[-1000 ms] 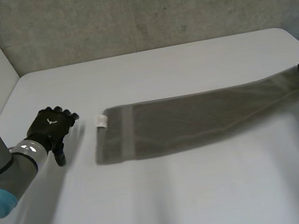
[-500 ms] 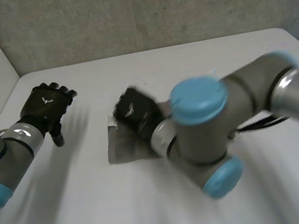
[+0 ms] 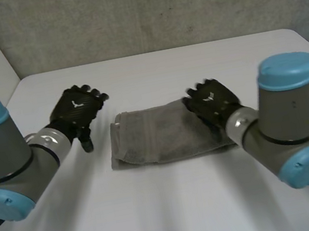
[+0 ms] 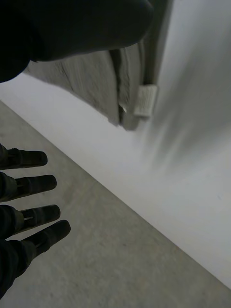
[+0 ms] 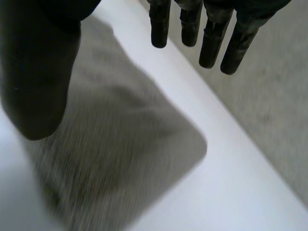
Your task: Fold the towel.
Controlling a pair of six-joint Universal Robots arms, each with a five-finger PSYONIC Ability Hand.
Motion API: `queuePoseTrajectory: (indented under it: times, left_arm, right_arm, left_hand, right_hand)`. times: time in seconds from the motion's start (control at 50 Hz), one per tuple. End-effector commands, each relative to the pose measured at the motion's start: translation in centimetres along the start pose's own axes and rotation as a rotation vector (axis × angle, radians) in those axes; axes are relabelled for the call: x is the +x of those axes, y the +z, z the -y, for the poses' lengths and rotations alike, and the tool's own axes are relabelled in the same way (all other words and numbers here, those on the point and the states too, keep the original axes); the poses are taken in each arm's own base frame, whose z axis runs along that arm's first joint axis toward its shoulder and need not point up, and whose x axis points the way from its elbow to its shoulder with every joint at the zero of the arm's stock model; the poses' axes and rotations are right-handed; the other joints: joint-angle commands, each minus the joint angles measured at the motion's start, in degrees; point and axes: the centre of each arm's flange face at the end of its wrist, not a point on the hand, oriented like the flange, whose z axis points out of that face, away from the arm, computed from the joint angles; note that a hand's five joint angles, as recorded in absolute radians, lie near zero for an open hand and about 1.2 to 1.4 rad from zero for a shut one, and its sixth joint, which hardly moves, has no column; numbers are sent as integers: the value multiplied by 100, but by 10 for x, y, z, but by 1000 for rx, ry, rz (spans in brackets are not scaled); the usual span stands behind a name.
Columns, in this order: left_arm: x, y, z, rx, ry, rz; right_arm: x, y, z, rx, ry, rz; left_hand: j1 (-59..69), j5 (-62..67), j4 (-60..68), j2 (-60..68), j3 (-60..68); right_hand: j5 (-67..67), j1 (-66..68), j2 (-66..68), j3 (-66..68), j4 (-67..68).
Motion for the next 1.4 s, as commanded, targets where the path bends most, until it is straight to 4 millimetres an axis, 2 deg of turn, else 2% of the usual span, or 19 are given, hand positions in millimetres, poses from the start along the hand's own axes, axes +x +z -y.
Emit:
queuePoseTrajectory:
  times: [0.02, 0.1, 0.2, 0.32, 0.48, 0.52, 0.54, 0.62, 0.7, 0.74, 0.84, 0.88, 0.9, 0.92, 0.94, 1.02, 1.16, 1.22, 1.4]
  left_arm:
    - [29, -4, 4, 8, 7, -73]
    - [37, -5, 4, 10, 9, -93]
    - [37, -4, 6, 18, 12, -86]
    - [36, -6, 8, 23, 8, -81]
    - [27, -7, 12, 32, -17, -58]
    - [18, -7, 21, 58, -27, -30]
    - [18, -7, 21, 58, -27, -30]
    - [3, -5, 27, 83, -78, 10]
    - [-4, -3, 28, 87, -128, 29]
    - [-12, -3, 27, 83, -173, 57]
    - [-19, -3, 24, 68, -207, 94]
    - [-20, -3, 23, 66, -208, 98]
    - [-20, -3, 23, 66, -208, 98]
    - [-20, -3, 23, 66, -208, 98]
    - [-21, -3, 23, 65, -209, 100]
    - [-21, 0, 23, 69, -208, 98]
    - [-15, 2, 28, 81, -206, 83]
    - [-8, 0, 30, 85, -204, 67]
    - [-2, -5, 27, 73, -205, 49]
  right_arm:
    - [21, -4, -52, -147, 53, -33]
    - [22, 1, -63, -151, 63, -31]
    - [20, 14, -74, -153, 67, -16]
    - [31, 19, -60, -112, 62, -47]
    - [39, 22, -8, 43, 27, -79]
    - [6, 22, 33, 167, -18, -8]
    - [5, 22, 33, 168, -18, -8]
    - [-50, 24, 72, 295, -63, 97]
    - [-91, 25, 81, 347, -82, 200]
    - [-134, 26, 76, 359, -101, 320]
    - [-164, 29, 56, 271, -110, 420]
    - [-163, 29, 56, 250, -109, 426]
    - [-157, 30, 59, 237, -100, 416]
    - [-157, 30, 59, 237, -100, 416]
    - [-151, 28, 63, 229, -89, 410]
    - [-110, 19, 82, 237, 3, 343]
    - [-58, 7, 87, 231, 120, 207]
    - [-24, 6, 56, 120, 148, 63]
    - [16, -2, -29, -33, 208, -82]
  left_hand:
    - [-243, -1175, -230, -253, -199]
    - [-243, -1175, -230, -253, -199]
    - [-243, -1175, -230, -253, -199]
    - [-260, -1192, -247, -270, -216]
    - [-277, -1208, -264, -287, -233]
    - [-277, -1208, -264, -287, -233]
    - [-277, -1208, -264, -287, -233]
    - [-277, -1208, -264, -287, -233]
    - [-277, -1208, -264, -287, -233]
    - [-277, -1208, -264, -287, -233]
    - [-293, -1225, -281, -304, -250]
    - [-310, -1242, -297, -321, -267]
    - [-310, -1242, -297, -321, -267]
    - [-310, -1242, -297, -321, -267]
    - [-310, -1242, -297, -321, -267]
    - [-327, -1259, -314, -337, -283]
    - [-327, -1259, -314, -338, -284]
    - [-344, -1276, -331, -354, -300]
    - [-378, -1309, -365, -388, -334]
  right_hand:
    - [1356, 1323, 1338, 1348, 1317]
    - [2117, 2084, 2099, 2109, 2078]
    - [6526, 6493, 6508, 6518, 6487]
    - [6535, 6502, 6517, 6527, 6496]
    - [6535, 6502, 6517, 6527, 6496]
    - [6535, 6502, 6517, 6527, 6496]
    - [6535, 6502, 6517, 6527, 6496]
    - [6535, 6502, 6517, 6527, 6496]
    - [6535, 6502, 6517, 6527, 6496]
    - [6535, 6502, 6517, 6527, 6496]
    - [6535, 6502, 6517, 6527, 6496]
    - [6535, 6502, 6517, 6527, 6496]
    - [3527, 3494, 3509, 3519, 3488]
    - [3496, 3464, 3479, 3489, 3458]
    - [948, 916, 931, 941, 910]
    - [570, 537, 552, 562, 531]
    - [199, 167, 182, 192, 161]
    - [300, 267, 282, 292, 261]
    - [685, 653, 668, 678, 647]
